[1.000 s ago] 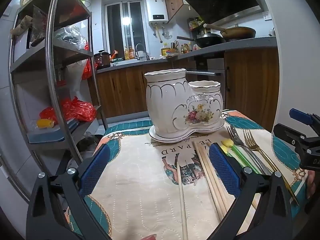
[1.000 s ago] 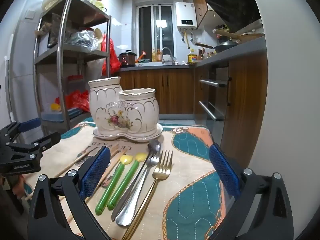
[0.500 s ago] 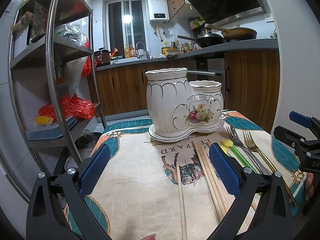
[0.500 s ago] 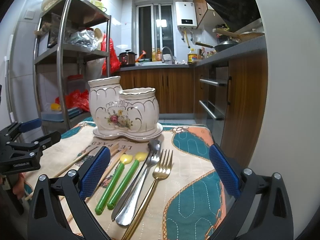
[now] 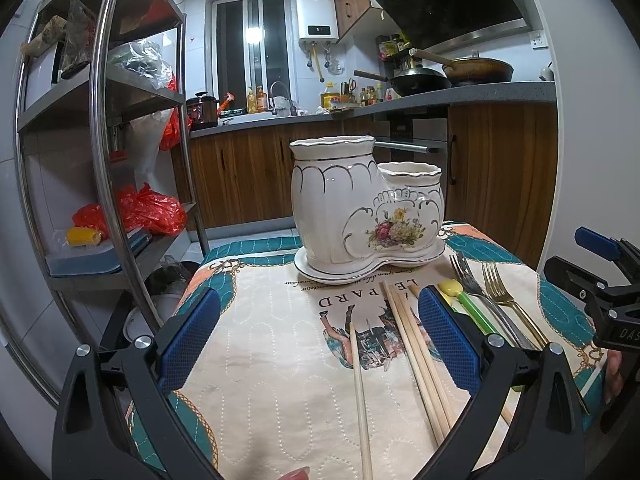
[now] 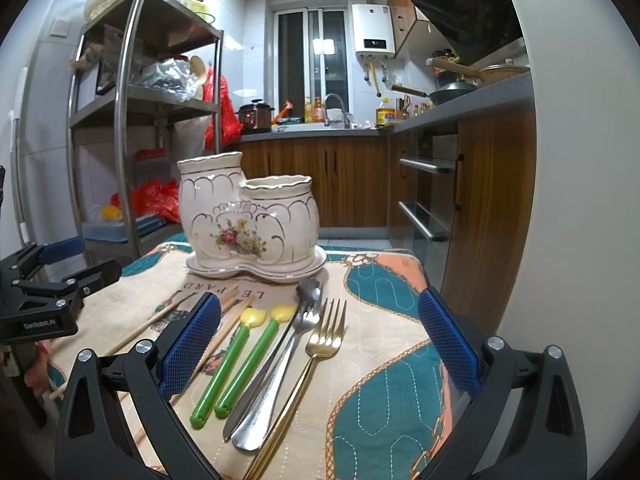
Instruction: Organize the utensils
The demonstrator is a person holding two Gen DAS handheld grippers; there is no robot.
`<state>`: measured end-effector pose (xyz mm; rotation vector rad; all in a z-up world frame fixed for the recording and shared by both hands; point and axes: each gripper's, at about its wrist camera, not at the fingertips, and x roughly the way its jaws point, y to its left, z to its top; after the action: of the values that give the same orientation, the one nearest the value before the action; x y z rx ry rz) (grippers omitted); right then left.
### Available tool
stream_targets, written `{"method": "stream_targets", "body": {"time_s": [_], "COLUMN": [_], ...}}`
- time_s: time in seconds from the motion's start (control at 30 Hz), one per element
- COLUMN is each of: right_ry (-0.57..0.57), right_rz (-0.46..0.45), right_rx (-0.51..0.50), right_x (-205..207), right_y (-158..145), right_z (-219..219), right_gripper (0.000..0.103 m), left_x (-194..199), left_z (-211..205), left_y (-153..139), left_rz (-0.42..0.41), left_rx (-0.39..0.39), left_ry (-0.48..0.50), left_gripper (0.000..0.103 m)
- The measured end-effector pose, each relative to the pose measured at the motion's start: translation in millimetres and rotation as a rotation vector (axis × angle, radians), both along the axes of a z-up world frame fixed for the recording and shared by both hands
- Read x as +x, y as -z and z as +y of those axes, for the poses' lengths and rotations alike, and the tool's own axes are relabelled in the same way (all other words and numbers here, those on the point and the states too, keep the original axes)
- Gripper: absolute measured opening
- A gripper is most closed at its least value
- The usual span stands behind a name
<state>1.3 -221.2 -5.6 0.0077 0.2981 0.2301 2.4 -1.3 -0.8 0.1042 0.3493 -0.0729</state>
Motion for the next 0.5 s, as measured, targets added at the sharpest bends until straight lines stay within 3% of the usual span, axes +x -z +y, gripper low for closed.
{"method": "stream_targets", "body": {"time_s": [0.5], "right_ry": [0.0], "right_rz": [-0.001], "right_rx": [-0.001], "right_x": [0.2], "right_y": [0.2], "right_z": [0.2], "right_gripper": [0.098], "left_x": [-0.2], "left_z": [-1.7], "left_y": [0.0], "left_rz": [0.0], "left_rx": [-0.002], "left_ry": [-0.001], "left_gripper": [0.098]}}
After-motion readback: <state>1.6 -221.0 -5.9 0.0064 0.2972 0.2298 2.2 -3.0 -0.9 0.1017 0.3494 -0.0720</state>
